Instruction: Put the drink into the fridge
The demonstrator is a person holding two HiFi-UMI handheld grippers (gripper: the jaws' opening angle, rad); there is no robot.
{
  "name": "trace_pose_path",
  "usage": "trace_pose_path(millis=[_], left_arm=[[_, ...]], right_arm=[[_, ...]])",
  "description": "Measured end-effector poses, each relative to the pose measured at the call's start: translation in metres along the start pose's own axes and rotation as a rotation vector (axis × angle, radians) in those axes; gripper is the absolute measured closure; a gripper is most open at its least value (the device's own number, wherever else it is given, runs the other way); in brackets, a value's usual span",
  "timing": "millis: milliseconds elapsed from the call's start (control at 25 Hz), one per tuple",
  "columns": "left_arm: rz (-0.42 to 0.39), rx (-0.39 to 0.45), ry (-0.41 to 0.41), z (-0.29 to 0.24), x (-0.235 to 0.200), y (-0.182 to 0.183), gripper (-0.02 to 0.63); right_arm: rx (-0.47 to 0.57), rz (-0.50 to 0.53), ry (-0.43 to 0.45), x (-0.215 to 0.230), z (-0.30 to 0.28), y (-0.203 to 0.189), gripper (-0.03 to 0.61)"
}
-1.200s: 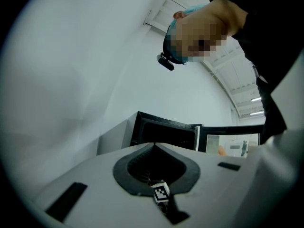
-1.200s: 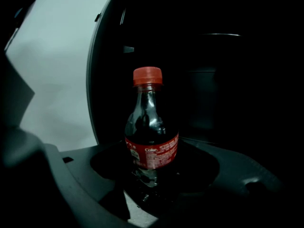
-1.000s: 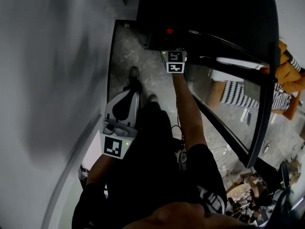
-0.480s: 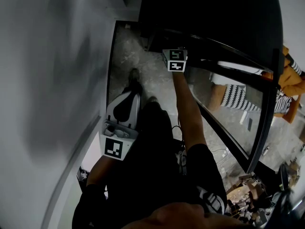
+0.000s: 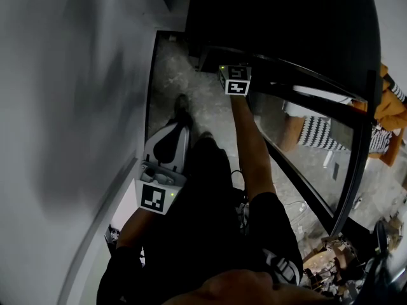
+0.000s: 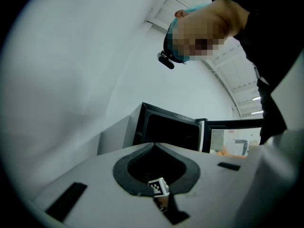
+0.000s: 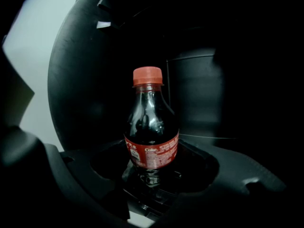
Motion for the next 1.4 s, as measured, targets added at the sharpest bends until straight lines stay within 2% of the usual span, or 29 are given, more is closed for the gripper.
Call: trace_pose_path(millis=[120,240,400,600,1400], left_arm=[[-0.005,0.000,-0.002,0.000,-0.002,0.000,0.609],[-0.003,0.000,0.003,0.000,-0.004,0.000,0.609],[-0.001,0.001,0.003,0.000,-0.005,-0.001,0.609],[0.011,-0.001,0.003,0.001,-0.005,-0.001,0.609],[0.024,-0.031,0.023,0.011,-0.014,0.014,0.609]], right_arm=[[0.009,-0.003,-0.002,0.000,-0.003,0.002,0.284],[-0.025,-0.036,0.008,0.001,-0.006,-0.010,0.284],[-0.039,-0.022,0.002,0.001,-0.006,-0.011,0.284],[-0.004,0.004,0.006,-0.004,-0.004,-0.001,0.284],[-0.005,-0.010,-0.020,-0.010,0.015,0.007,0.261]])
Point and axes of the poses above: the fingertips, and each gripper's own axes: z backward along the fingers, x to its right, y out of its top, the point moved 10 cm from there along z, backward along the fingers, and after that the axes turned 13 degrees about -z, right-handed, at the moved point
